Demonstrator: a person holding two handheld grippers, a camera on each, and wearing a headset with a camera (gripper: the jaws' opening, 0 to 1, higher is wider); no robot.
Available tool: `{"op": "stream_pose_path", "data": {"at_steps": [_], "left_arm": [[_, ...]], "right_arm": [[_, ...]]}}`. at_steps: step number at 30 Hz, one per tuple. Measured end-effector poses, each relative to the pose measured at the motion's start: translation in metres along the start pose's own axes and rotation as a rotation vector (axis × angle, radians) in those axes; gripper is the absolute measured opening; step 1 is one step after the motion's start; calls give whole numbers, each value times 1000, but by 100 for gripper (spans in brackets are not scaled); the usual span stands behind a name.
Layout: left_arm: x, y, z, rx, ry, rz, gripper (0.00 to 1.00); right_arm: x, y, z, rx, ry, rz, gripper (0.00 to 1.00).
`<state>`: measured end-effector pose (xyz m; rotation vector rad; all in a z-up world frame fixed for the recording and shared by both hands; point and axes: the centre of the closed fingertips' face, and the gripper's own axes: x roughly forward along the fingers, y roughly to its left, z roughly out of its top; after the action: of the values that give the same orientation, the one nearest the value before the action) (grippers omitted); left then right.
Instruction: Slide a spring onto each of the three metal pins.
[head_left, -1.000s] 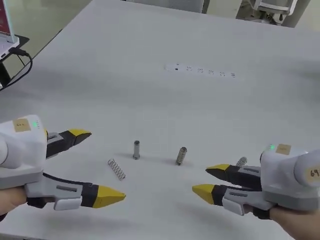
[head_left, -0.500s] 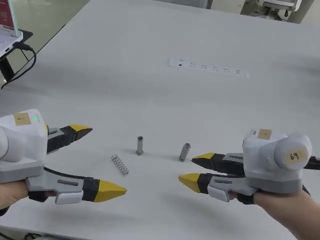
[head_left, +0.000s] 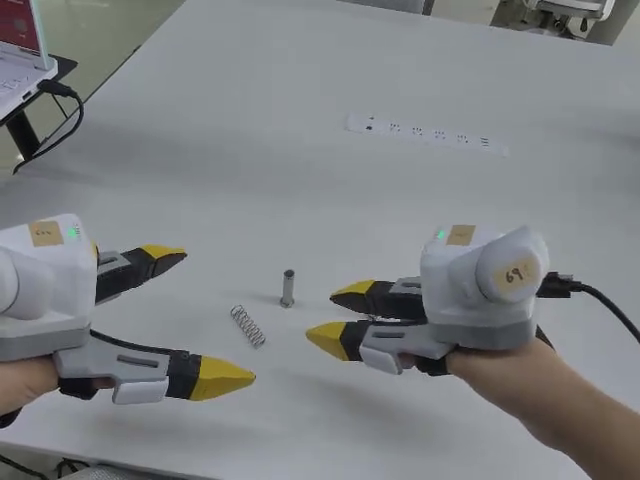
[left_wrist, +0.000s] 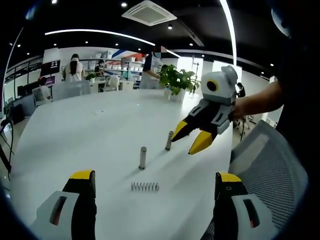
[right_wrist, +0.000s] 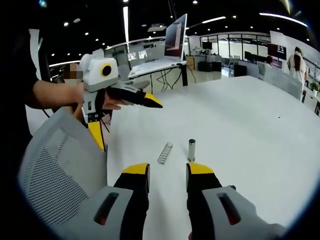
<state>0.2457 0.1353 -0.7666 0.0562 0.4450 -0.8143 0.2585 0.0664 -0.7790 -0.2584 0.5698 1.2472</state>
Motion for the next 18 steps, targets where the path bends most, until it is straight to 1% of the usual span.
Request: {"op": "stream_pose_path", "data": {"at_steps": [3, 5, 8, 12, 18], "left_arm": [[0, 1, 0, -1, 0, 1, 96], [1, 0, 0, -1, -2, -1, 97], [2, 0, 0, -1, -2, -2, 97], [0, -1, 1, -2, -5, -3, 97], [-2, 0, -2, -10, -5, 2, 96]], "right_arm": [[9, 5, 0, -5, 13, 23, 27], [19, 10, -2, -8, 24, 46, 27], [31, 17, -5, -20, 46, 64, 27], [43, 22, -7, -34, 65, 73, 26], [60, 22, -8, -57, 100, 70, 25]]}}
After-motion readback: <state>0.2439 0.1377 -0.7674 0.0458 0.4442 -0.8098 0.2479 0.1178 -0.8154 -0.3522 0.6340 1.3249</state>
